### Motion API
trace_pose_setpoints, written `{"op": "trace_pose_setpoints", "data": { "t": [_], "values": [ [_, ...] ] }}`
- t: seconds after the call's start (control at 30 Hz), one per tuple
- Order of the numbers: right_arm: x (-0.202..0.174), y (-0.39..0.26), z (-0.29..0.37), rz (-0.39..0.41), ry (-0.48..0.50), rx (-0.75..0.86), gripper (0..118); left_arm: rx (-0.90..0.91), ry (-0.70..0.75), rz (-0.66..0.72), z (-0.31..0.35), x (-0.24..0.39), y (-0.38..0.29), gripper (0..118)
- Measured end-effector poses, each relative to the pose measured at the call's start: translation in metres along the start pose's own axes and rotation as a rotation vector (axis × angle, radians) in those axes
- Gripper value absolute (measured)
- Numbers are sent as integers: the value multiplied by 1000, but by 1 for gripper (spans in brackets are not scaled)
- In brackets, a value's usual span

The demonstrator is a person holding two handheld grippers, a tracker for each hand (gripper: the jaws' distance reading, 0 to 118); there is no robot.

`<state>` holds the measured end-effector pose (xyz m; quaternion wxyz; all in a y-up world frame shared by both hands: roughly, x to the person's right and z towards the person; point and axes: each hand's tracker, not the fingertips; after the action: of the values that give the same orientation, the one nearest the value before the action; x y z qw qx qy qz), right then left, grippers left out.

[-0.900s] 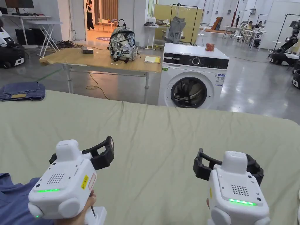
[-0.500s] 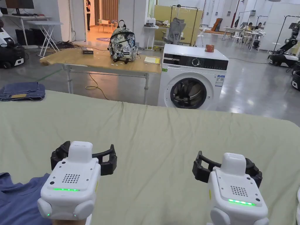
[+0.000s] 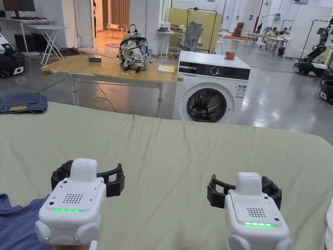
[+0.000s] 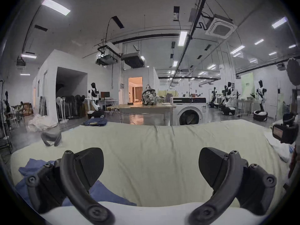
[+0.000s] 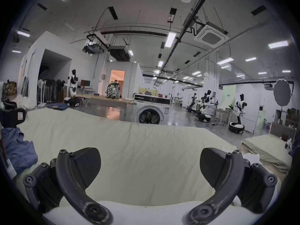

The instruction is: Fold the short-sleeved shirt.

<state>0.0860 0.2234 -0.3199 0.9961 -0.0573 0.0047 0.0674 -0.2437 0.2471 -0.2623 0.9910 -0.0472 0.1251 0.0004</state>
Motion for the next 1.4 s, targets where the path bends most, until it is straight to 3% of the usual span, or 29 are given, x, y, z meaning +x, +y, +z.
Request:
{"op": "trace_pose_setpoints", "data": {
  "t": [0.03,0.1,0.2,0.27,0.3,0.37,0.4,0.43,0.53,0.63,0.67,0.73,0.77,0.83,0.9,1.0,1.07,1.17,1.23,1.27,1.33,1.4],
  "values": [
    [3,1,0,-19,4,-2,118,-3,-10,35,0,-5,1,116],
    [12,5,0,-171,10,-12,118,-13,-31,164,-1,-16,3,116],
    [34,9,0,-494,15,-45,118,-20,-90,448,-3,-46,6,116],
    [46,9,-1,-646,-4,-45,118,-22,-90,621,-4,-61,4,116],
    [51,9,-2,-691,-7,-37,118,-20,-89,674,-4,-66,3,116],
    [51,13,-4,-647,-7,-30,118,-27,-42,614,-4,-62,11,116],
    [48,17,-4,-558,-6,-27,118,-37,-11,528,-4,-55,16,116],
    [40,22,-5,-420,-1,-21,118,-35,-3,355,-5,-43,22,115],
    [7,28,-4,187,28,53,118,-15,35,-201,-3,5,26,115],
    [-25,13,-1,810,-37,157,118,36,75,-725,-1,45,5,114],
    [-30,6,0,964,-63,189,118,63,87,-863,0,52,-4,114],
    [-36,-6,2,1187,-68,233,118,91,99,-1066,8,62,-15,114],
    [-37,-11,2,1260,-73,254,118,98,101,-1145,9,65,-21,114],
    [-38,-13,7,1329,-103,269,118,108,97,-1227,11,69,-29,114],
    [-38,-11,8,1236,-118,248,118,100,83,-1189,14,68,-26,114],
    [-30,8,9,819,-60,105,118,21,29,-837,22,64,1,114],
    [-13,20,5,443,-1,5,118,-9,9,-505,27,51,19,114],
    [8,21,0,50,35,-68,118,-16,-47,-105,17,17,28,113],
    [17,18,1,-120,26,-91,118,-13,-58,71,18,4,28,110],
    [19,15,2,-161,17,-87,118,-3,-57,116,7,-4,20,109],
    [19,12,6,-198,0,-68,118,3,-25,165,4,-9,19,109],
    [18,9,10,-176,-8,-43,118,19,-24,171,7,-4,14,109]
  ]
}}
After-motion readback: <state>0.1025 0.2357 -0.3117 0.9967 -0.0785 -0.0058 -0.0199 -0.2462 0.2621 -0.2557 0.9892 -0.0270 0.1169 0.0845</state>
